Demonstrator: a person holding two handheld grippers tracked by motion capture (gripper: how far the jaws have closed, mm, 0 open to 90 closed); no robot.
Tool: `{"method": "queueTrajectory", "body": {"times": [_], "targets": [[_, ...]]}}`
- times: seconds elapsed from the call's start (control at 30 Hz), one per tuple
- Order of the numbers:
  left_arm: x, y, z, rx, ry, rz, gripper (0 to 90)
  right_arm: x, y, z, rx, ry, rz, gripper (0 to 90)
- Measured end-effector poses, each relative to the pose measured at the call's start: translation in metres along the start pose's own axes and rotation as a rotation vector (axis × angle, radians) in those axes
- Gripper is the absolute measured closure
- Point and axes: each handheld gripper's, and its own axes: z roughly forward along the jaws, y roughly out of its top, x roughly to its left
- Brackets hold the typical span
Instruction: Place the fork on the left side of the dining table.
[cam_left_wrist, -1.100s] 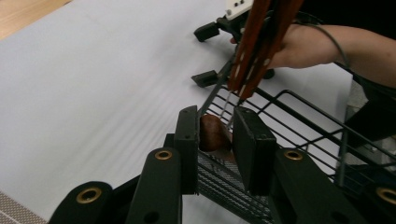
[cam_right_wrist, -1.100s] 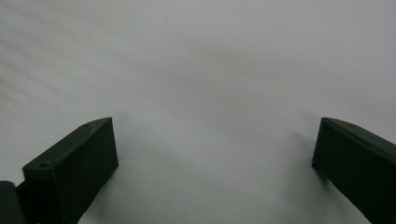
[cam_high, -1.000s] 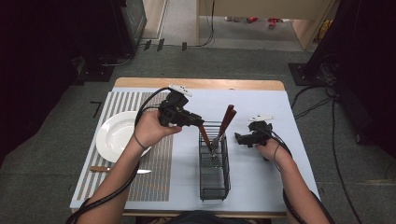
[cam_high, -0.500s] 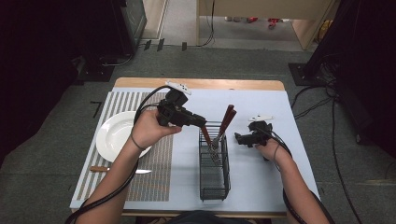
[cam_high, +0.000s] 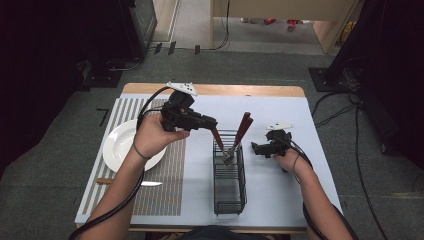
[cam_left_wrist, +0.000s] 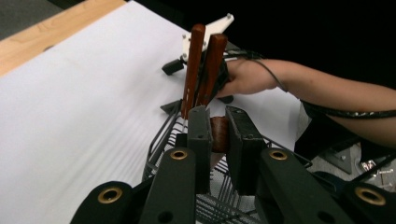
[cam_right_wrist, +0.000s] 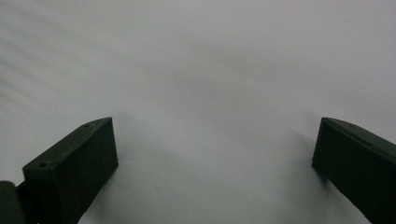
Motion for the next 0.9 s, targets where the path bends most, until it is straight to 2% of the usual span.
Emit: {"method": "queueTrajectory", "body": {"times": [0.47, 0.63, 0.9], "targets": [[-0.003, 0.004, -0.027, -0.096, 0.034, 0.014, 82.4, 0.0, 0.0, 0.0, 0.0, 0.0, 0.0, 0.0], [-0.003, 0.004, -0.037, -0.115, 0.067, 0.019, 82.4, 0.0, 0.0, 0.0, -0.002, 0.0, -0.002, 0.0], [-0.003, 0.005, -0.049, -0.157, 0.069, 0.018, 82.5, 0.0, 0.0, 0.0, -0.002, 0.0, -0.003, 0.0]]}}
